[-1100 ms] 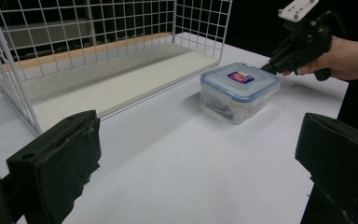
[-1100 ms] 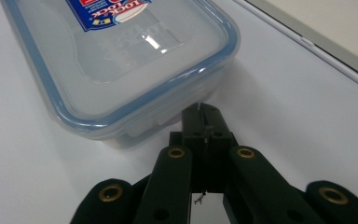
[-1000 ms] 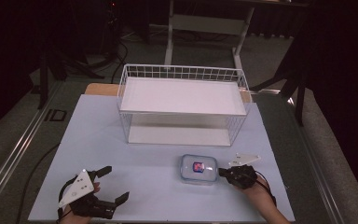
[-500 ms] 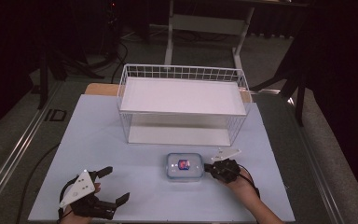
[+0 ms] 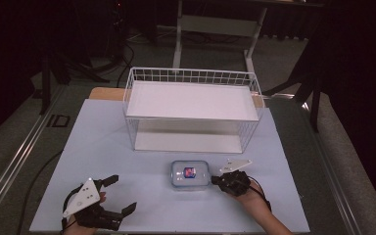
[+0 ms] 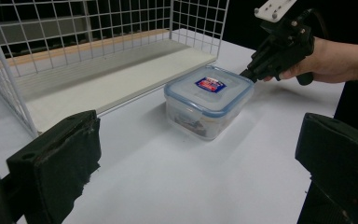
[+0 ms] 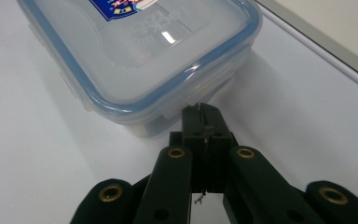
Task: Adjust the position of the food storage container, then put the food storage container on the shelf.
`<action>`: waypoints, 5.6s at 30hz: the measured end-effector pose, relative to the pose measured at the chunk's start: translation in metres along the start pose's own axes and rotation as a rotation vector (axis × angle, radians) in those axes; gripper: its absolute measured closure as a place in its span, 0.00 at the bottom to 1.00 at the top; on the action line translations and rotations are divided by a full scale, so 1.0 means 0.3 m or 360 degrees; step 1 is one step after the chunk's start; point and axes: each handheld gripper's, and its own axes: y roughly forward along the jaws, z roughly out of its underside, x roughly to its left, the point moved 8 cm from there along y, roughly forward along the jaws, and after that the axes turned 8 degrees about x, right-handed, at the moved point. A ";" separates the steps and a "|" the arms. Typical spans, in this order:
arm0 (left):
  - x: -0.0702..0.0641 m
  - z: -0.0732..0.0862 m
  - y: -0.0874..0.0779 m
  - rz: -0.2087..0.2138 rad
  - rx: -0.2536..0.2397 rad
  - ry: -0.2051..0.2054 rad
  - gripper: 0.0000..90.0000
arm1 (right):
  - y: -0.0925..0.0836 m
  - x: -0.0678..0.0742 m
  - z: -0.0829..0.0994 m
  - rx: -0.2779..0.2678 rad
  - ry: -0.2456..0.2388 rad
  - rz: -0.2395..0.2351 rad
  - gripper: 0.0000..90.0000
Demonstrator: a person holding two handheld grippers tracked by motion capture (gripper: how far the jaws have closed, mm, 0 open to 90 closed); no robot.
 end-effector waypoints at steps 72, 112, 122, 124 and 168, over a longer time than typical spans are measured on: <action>0.039 -0.100 0.273 0.0360 0.0522 -0.0568 0.01 | -0.132 0.106 -0.193 -0.0352 0.0423 -0.0279 0.14; 0.105 0.020 0.388 0.0428 0.0672 -0.0982 0.50 | 0.040 0.100 -0.158 -0.0047 0.1025 -0.0694 0.69; 0.092 0.011 0.367 0.0385 0.0697 -0.0904 0.54 | 0.028 0.104 -0.159 -0.0094 0.0984 -0.0665 0.73; 0.090 0.013 0.358 0.0396 0.0681 -0.0894 0.57 | 0.023 0.102 -0.160 -0.0123 0.0963 -0.0667 0.75; 0.230 -0.173 0.627 0.0344 0.0409 -0.0822 0.61 | 0.003 -0.192 -0.209 -0.0341 0.1019 -0.0296 0.79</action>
